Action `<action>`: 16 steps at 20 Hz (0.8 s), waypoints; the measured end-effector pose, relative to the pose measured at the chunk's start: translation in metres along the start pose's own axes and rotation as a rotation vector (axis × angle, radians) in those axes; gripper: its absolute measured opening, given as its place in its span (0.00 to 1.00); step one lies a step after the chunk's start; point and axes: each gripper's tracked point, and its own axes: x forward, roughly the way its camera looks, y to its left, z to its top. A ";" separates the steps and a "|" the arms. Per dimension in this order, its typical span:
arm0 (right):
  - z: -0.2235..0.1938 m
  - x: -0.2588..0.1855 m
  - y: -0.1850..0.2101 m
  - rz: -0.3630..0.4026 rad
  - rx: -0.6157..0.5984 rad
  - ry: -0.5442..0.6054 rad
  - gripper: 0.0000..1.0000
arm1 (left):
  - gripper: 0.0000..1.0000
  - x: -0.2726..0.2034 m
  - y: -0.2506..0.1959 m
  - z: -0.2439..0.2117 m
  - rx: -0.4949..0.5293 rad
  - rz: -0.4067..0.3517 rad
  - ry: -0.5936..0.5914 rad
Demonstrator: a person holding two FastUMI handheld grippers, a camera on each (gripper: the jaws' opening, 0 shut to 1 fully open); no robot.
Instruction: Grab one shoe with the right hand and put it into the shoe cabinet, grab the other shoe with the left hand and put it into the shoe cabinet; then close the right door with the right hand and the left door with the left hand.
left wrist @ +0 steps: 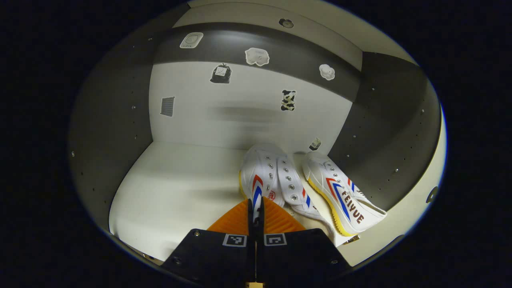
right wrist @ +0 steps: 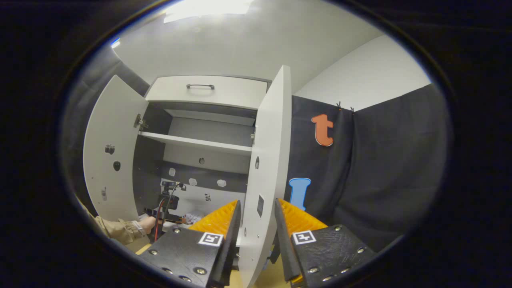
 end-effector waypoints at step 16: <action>0.013 -0.022 -0.021 0.034 0.052 -0.039 0.48 | 0.49 -0.075 -0.020 0.055 0.145 0.014 -0.180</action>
